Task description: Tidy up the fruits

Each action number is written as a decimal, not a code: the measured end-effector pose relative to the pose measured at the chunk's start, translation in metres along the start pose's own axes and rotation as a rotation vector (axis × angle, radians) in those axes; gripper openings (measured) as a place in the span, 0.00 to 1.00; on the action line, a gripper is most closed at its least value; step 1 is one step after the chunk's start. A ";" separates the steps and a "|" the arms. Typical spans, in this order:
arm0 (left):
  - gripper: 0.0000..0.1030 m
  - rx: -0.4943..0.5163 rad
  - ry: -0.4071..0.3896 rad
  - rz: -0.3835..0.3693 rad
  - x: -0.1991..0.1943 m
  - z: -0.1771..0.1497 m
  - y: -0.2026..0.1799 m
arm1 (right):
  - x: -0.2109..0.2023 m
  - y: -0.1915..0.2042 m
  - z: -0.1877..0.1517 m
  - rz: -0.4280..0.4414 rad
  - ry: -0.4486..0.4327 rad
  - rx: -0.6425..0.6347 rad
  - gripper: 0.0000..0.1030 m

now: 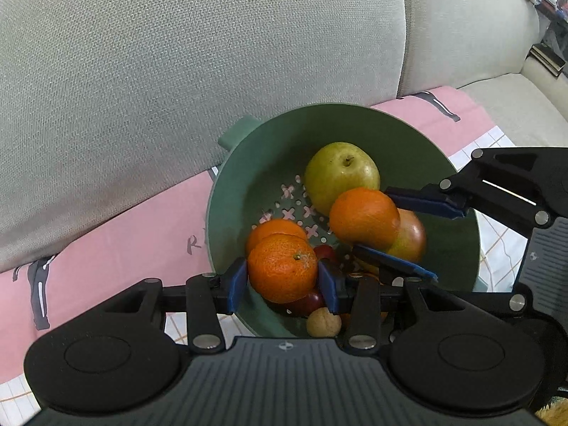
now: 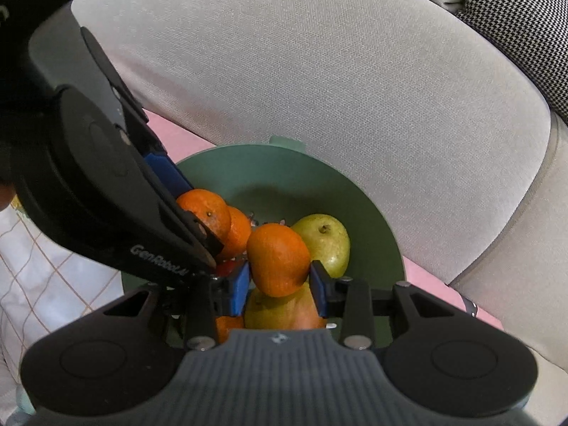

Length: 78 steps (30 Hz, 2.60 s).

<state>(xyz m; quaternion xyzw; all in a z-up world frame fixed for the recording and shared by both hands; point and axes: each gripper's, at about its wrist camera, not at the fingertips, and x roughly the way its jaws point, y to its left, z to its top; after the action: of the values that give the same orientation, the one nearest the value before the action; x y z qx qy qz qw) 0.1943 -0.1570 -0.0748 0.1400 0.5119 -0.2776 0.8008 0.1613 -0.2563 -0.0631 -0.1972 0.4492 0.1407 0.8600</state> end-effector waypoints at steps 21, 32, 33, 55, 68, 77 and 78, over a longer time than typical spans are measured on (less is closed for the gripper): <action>0.64 0.013 -0.098 0.037 -0.056 -0.009 0.004 | -0.036 0.009 0.009 -0.041 -0.035 0.013 0.53; 0.65 -0.082 -0.300 0.094 -0.143 -0.037 0.025 | -0.087 0.013 0.023 0.016 -0.115 0.250 0.80; 0.65 -0.083 -0.321 0.102 -0.151 -0.041 0.025 | -0.093 0.014 0.024 0.027 -0.123 0.280 0.80; 0.87 -0.196 -0.609 0.316 -0.236 -0.145 0.013 | -0.196 0.096 -0.006 -0.031 -0.364 0.435 0.96; 0.87 -0.251 -0.559 0.334 -0.214 -0.181 0.006 | -0.200 0.118 -0.033 -0.090 -0.399 0.435 0.96; 0.87 -0.281 -0.499 0.320 -0.197 -0.187 0.005 | -0.186 0.120 -0.039 -0.084 -0.328 0.436 0.96; 0.87 -0.285 -0.494 0.320 -0.196 -0.187 0.005 | -0.185 0.120 -0.039 -0.088 -0.324 0.430 0.96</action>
<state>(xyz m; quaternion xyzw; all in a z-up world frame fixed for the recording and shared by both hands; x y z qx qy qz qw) -0.0050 0.0012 0.0189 0.0334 0.3072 -0.0994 0.9459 -0.0199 -0.1801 0.0441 -0.0043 0.3165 0.0341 0.9480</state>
